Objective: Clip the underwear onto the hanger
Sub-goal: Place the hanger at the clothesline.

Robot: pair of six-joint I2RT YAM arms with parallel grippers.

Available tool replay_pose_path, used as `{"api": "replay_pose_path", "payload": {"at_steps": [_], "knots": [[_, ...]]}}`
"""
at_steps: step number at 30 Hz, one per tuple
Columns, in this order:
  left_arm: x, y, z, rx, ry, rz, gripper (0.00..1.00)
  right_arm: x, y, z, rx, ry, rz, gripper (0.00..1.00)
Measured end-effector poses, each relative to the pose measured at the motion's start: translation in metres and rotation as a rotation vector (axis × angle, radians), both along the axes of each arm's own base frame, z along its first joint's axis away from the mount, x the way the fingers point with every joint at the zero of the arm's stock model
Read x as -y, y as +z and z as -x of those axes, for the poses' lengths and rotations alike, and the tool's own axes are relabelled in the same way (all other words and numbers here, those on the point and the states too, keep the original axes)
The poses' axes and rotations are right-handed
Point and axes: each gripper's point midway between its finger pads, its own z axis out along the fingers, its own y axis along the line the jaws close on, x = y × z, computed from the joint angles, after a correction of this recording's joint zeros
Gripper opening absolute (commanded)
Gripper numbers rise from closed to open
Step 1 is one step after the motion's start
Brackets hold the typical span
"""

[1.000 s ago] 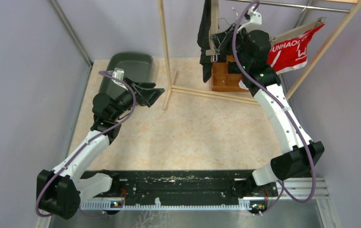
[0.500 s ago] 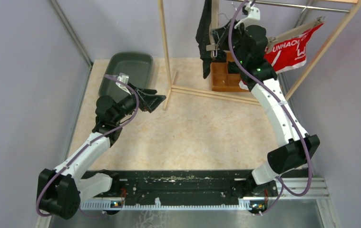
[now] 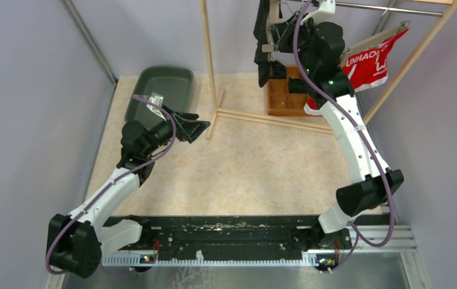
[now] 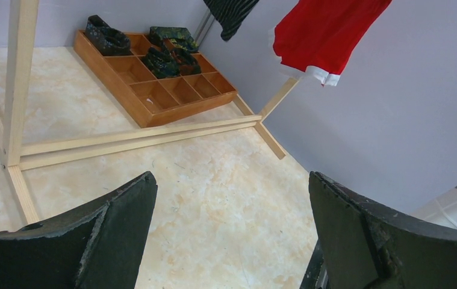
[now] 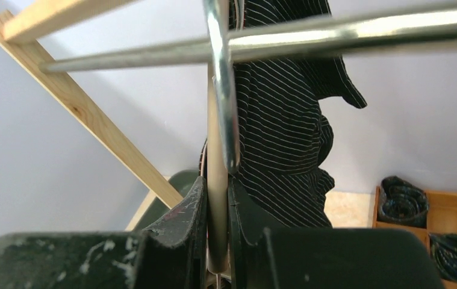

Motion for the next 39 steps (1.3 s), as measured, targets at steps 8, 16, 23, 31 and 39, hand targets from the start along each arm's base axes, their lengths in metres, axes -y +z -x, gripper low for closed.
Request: {"api": "replay_pose_path", "payload": {"at_steps": [8, 16, 23, 31, 39], "knots": [[-0.001, -0.003, 0.0, 0.001, 0.004, -0.017, 0.99, -0.005, 0.008, -0.013, 0.003, 0.0, -0.001, 0.0], [-0.001, -0.002, 0.0, 0.009, 0.006, -0.021, 0.99, -0.006, 0.007, -0.014, 0.0, -0.002, -0.002, 0.0], [-0.001, -0.002, 0.001, 0.011, 0.006, -0.02, 0.99, -0.007, -0.01, -0.019, -0.033, -0.007, 0.001, 0.0], [-0.002, -0.004, 0.002, 0.008, 0.011, -0.021, 0.99, -0.008, -0.027, -0.023, -0.054, -0.013, 0.006, 0.0], [-0.003, -0.003, 0.001, 0.006, 0.017, -0.021, 0.99, -0.006, -0.026, -0.022, -0.06, -0.018, 0.005, 0.0]]}}
